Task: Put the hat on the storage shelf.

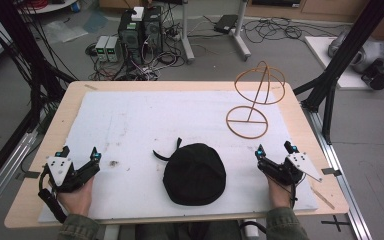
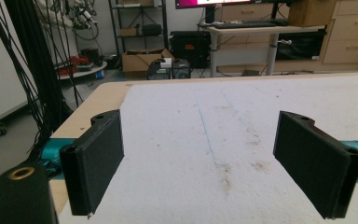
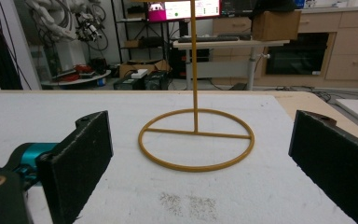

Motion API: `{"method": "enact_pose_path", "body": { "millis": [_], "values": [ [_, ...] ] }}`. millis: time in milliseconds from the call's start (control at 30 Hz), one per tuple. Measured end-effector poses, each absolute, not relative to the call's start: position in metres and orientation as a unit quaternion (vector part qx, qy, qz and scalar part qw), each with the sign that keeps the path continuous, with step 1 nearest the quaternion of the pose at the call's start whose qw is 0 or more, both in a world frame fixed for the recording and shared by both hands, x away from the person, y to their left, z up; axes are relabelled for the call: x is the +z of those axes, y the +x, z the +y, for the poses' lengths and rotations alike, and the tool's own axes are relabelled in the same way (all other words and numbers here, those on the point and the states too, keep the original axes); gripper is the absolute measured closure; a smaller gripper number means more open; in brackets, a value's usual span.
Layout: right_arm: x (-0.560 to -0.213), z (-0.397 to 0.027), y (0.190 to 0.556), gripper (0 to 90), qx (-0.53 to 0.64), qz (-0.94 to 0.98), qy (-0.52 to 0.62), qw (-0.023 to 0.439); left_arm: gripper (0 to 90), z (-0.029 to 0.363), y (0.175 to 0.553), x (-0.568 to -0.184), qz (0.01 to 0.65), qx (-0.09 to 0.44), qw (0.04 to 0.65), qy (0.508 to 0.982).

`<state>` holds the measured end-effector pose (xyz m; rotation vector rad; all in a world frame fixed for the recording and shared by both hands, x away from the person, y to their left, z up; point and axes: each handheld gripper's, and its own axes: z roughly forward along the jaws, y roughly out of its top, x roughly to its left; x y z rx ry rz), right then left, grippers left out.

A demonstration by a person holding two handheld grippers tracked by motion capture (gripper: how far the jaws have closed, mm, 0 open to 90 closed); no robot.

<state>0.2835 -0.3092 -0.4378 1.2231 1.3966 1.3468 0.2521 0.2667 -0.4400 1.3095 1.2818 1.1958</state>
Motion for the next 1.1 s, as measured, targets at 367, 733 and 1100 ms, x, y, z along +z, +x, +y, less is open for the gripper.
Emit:
{"method": "enact_pose_path", "body": {
  "millis": [367,733,1100],
  "values": [
    [-0.431,-0.299,0.282,3.6,0.548,0.565,0.472,0.397,16.2,0.268,0.252,-0.441,0.527,0.485,0.456,0.53],
    [-0.43,-0.286,0.282,3.6,0.56,0.586,0.447,0.379,16.2,0.272,0.253,-0.441,0.534,0.48,0.457,0.525],
    [-0.428,-0.269,0.279,3.6,0.573,0.608,0.421,0.352,16.2,0.273,0.253,-0.442,0.537,0.478,0.456,0.525]
  ]
}}
